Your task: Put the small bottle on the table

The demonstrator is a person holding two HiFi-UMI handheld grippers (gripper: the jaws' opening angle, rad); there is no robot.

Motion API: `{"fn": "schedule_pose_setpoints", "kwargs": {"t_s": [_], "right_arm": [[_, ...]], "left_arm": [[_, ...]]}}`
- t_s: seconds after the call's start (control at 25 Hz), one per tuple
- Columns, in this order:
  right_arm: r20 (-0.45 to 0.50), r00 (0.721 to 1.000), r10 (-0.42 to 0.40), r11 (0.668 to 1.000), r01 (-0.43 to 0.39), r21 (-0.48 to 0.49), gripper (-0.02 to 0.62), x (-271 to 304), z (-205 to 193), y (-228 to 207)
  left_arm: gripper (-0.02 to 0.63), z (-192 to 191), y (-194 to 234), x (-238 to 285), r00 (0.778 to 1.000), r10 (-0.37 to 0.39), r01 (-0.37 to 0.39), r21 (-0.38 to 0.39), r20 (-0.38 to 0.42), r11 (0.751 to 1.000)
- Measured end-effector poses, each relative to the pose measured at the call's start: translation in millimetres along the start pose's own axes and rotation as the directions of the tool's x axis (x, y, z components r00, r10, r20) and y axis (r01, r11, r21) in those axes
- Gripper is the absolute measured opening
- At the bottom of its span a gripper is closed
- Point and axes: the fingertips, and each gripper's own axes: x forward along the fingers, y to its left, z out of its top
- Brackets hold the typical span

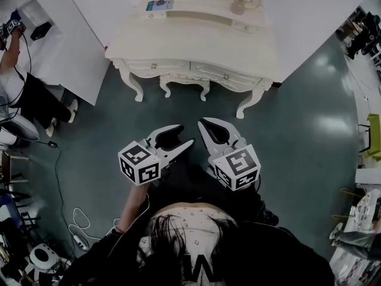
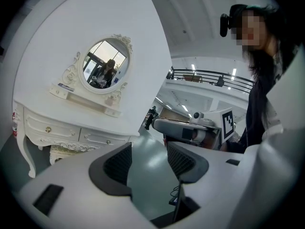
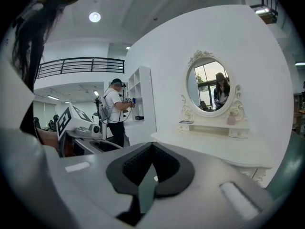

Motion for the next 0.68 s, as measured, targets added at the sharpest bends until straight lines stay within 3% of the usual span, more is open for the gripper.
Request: {"fn": "schedule_pose_setpoints", "kwargs": {"t_s": [0.68], "right_arm": [[0.003, 1.0, -0.008, 1.0, 0.008, 0.004, 0.009, -4, 2, -10]], "left_arm": [[0.235, 4, -4, 10, 1.0, -0.01, 0.01, 0.018, -0.008, 1.0]]}}
